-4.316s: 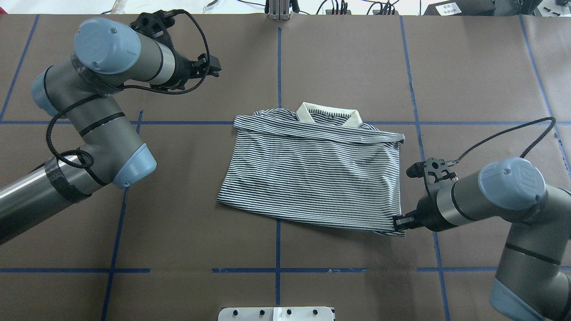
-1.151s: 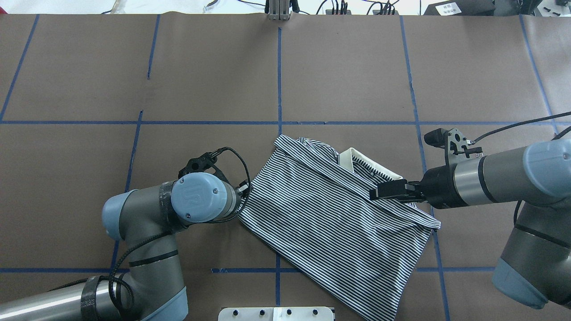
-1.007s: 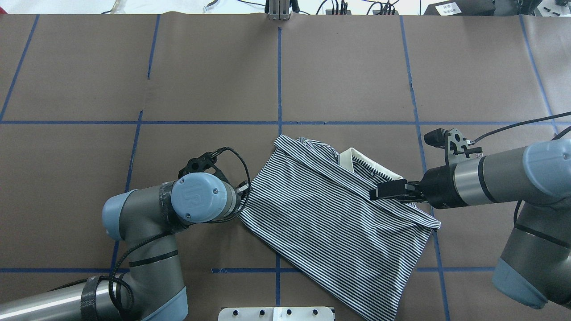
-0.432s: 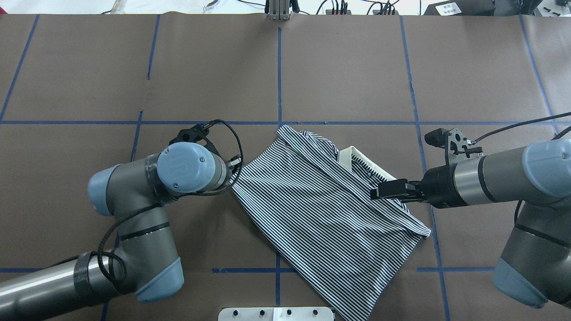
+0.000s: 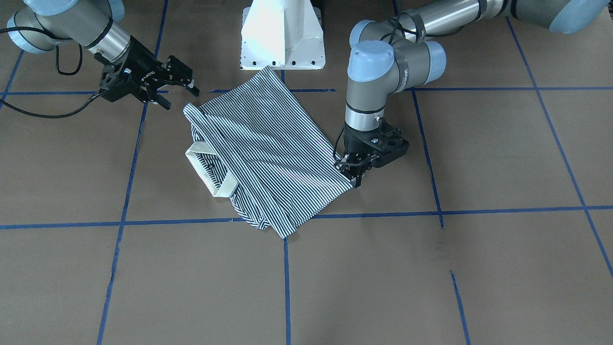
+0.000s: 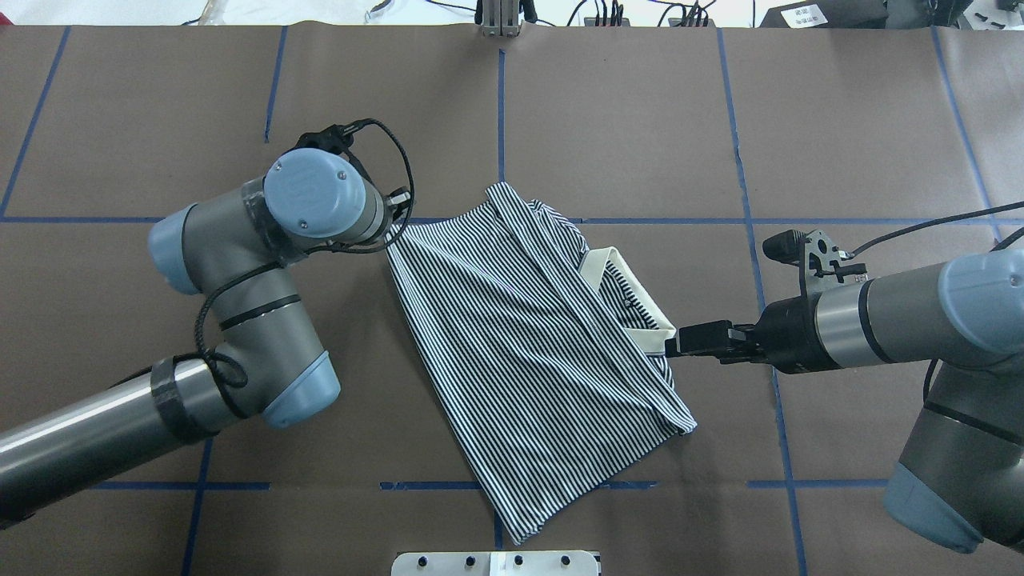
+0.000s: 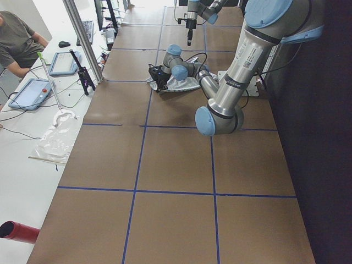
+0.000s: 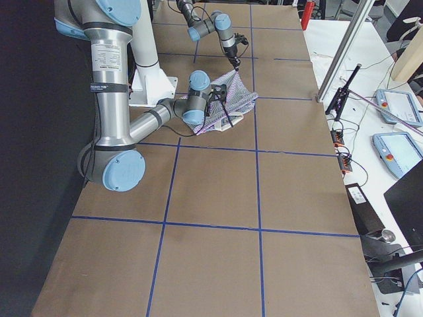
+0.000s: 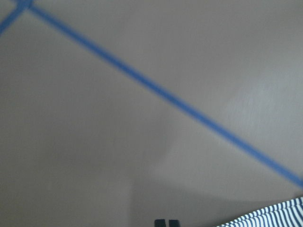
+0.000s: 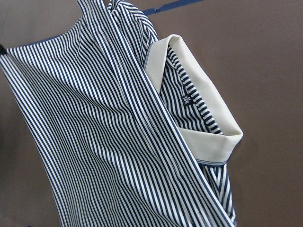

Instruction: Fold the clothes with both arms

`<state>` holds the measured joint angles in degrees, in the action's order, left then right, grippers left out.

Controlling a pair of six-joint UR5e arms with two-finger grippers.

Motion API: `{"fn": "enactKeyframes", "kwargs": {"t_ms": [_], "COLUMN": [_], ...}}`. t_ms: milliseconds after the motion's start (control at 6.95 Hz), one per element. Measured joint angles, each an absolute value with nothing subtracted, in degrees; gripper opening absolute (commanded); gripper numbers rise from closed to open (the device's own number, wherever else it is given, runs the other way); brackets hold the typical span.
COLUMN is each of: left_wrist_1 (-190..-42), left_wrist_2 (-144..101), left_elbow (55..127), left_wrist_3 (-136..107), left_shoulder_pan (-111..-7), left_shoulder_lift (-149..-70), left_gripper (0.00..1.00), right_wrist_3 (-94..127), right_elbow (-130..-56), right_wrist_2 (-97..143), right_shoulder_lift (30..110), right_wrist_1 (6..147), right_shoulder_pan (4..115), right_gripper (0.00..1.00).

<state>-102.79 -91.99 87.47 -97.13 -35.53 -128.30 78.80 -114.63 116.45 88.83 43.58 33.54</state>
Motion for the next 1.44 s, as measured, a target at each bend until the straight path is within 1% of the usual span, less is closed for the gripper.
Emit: {"fn": "enactKeyframes", "kwargs": {"t_ms": [288,432,575,719,863,1151,1295,1439], "left_wrist_1": [-114.92,-120.76,-125.50,-128.84,-131.29,-133.15,-132.66,-130.00], "left_wrist_2": [-89.57,-88.21,-86.44,-84.95,-83.71,-82.80,-85.10,-90.49], "left_elbow": [70.50,64.85,60.65,57.27,55.51,54.60,55.80,59.72], "left_wrist_3": [-93.34,-91.87,-91.08,-90.71,-89.65,-84.70,-82.21,-80.46], "left_shoulder_pan": [-38.92,-39.87,-40.23,-40.37,-40.39,-41.14,-42.75,-44.37], "left_shoulder_lift": [-136.59,-139.33,-141.43,-143.12,-143.86,-144.13,-143.84,-142.32], "left_gripper": [0.00,0.00,0.08,0.80,1.00,1.00,1.00,1.00], "right_wrist_3": [78.83,78.84,78.84,78.84,78.84,78.71,78.41,78.04], "right_elbow": [-114.66,-114.69,-114.68,-114.65,-114.62,-114.46,-113.94,-113.31], "right_wrist_2": [116.30,116.26,116.20,116.15,116.12,115.58,115.10,114.52], "right_shoulder_lift": [88.80,88.75,88.72,88.71,88.72,88.69,88.20,86.02], "right_wrist_1": [43.52,43.53,43.56,43.58,43.65,44.18,45.07,48.65], "right_shoulder_pan": [33.57,33.56,33.53,33.52,33.52,33.40,33.47,33.58], "right_gripper": [1.00,1.00,1.00,1.00,1.00,1.00,1.00,1.00]}}
